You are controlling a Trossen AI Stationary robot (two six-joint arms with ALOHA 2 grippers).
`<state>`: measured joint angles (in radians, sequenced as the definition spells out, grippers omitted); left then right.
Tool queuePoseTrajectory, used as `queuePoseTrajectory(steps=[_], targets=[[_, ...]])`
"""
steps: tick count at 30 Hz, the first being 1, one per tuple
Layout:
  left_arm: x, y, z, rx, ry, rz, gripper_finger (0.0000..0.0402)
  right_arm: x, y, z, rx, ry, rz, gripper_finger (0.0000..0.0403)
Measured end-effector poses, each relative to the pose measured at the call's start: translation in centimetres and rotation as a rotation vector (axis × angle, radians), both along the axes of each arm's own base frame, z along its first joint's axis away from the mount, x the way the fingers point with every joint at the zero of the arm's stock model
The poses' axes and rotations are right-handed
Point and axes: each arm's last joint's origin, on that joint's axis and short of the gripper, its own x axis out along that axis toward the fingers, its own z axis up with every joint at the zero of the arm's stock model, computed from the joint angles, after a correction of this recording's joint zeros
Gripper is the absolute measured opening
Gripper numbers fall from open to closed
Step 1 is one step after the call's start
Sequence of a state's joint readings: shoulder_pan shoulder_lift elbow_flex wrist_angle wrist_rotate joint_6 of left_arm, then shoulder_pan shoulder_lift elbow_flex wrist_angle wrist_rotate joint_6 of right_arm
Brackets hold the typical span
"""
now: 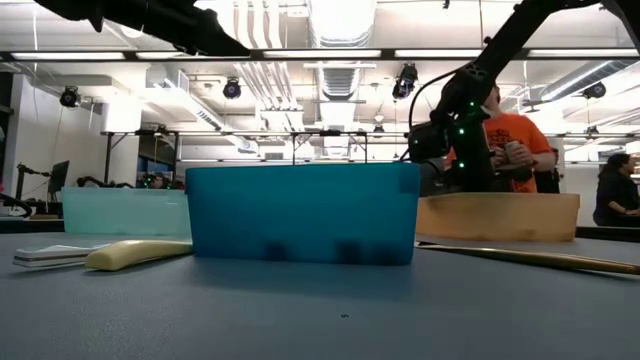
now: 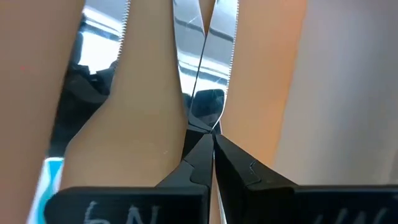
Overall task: Sort silverware by color (type)
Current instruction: Put the right blue and white knife into the orange bin
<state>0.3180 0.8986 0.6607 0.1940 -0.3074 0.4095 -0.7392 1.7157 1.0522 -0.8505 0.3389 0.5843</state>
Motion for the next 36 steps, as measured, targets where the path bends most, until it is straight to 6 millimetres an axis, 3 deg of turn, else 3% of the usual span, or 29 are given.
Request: queuePoseTrajectory(steps=[13, 19, 28, 36], targets=[[0.0, 0.0, 0.0, -0.014, -0.01, 0.0, 0.0064, 1.4, -0.3, 1.5, 0.0, -0.092, 0.017, 0.0009], [0.0, 0.0, 0.0, -0.015, -0.01, 0.0, 0.0064, 0.9, -0.9, 2.9, 0.077, -0.037, 0.099, 0.0009], [0.0, 0.0, -0.1, -0.014, -0.002, 0.0, 0.0064, 0.4, -1.0, 2.9, 0.179, -0.054, 0.217, 0.0009], [0.0, 0.0, -0.1, -0.01, 0.004, 0.0, 0.0064, 0.4, -0.9, 2.9, 0.217, -0.05, 0.281, 0.0052]])
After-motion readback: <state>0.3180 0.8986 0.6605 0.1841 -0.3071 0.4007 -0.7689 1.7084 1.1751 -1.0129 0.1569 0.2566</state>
